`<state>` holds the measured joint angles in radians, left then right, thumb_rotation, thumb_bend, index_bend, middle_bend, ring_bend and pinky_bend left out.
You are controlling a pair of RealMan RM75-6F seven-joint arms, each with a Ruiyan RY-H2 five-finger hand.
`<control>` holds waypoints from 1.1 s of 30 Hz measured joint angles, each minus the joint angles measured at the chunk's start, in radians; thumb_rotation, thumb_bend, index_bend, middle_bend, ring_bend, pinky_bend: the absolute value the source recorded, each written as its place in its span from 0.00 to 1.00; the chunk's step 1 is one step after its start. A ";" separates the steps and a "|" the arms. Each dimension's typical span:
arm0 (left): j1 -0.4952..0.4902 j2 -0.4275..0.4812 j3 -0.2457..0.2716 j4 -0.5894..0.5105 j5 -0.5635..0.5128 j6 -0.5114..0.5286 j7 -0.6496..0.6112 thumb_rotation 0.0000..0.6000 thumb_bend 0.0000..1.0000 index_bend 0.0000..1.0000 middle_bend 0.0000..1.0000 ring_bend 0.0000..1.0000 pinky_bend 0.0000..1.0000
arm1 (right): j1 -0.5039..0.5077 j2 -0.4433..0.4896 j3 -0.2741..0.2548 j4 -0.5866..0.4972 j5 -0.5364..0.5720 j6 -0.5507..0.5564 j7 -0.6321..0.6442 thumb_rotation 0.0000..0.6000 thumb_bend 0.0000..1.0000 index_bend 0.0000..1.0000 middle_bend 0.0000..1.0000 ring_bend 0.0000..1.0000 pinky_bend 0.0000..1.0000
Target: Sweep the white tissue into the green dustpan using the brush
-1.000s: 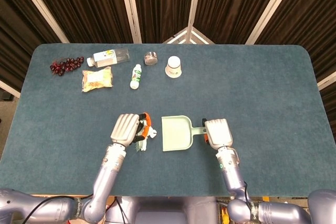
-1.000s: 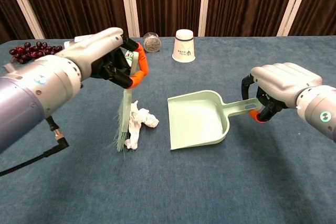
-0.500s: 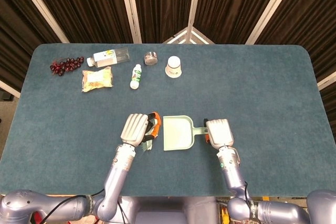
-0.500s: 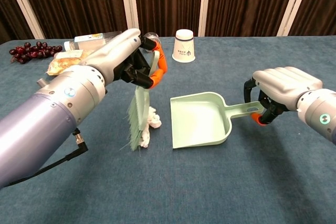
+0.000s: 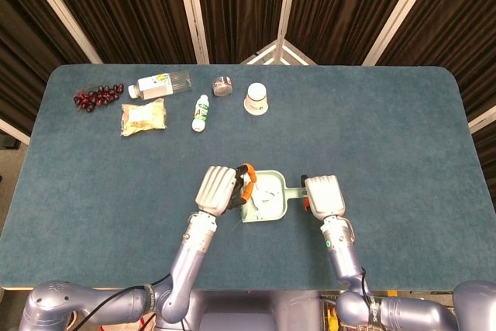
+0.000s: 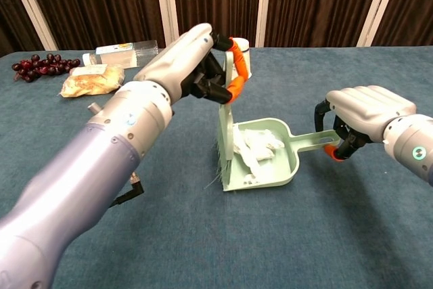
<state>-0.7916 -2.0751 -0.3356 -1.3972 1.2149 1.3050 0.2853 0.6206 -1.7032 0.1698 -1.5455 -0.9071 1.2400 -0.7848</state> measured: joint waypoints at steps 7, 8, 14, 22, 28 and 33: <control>-0.009 -0.012 -0.028 -0.013 0.023 0.007 -0.021 1.00 0.75 0.87 1.00 1.00 1.00 | 0.000 0.001 0.003 0.002 0.001 -0.002 0.003 1.00 0.39 0.52 0.88 0.87 0.91; -0.006 -0.009 -0.027 -0.016 0.025 0.008 -0.024 1.00 0.75 0.87 1.00 1.00 1.00 | 0.000 0.002 0.002 0.002 0.000 -0.002 0.004 1.00 0.39 0.52 0.88 0.87 0.91; 0.012 0.020 -0.012 -0.028 0.043 0.008 -0.046 1.00 0.75 0.86 1.00 1.00 1.00 | -0.003 0.007 -0.002 -0.008 -0.004 0.000 0.003 1.00 0.39 0.52 0.88 0.87 0.91; 0.015 0.027 -0.018 -0.027 0.067 0.007 -0.074 1.00 0.74 0.86 1.00 1.00 1.00 | -0.004 0.009 -0.002 -0.014 -0.007 -0.001 0.005 1.00 0.39 0.52 0.88 0.87 0.91; 0.008 0.019 -0.031 -0.036 0.070 0.007 -0.067 1.00 0.74 0.86 1.00 1.00 1.00 | -0.004 0.008 -0.002 -0.012 -0.002 -0.004 0.003 1.00 0.39 0.52 0.88 0.87 0.91; 0.013 0.049 -0.034 -0.062 0.068 0.003 -0.033 1.00 0.74 0.86 1.00 1.00 1.00 | -0.006 0.014 -0.002 -0.008 0.000 -0.005 0.006 1.00 0.39 0.52 0.88 0.87 0.91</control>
<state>-0.7791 -2.0259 -0.3694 -1.4591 1.2832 1.3082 0.2526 0.6141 -1.6887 0.1676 -1.5537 -0.9066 1.2348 -0.7787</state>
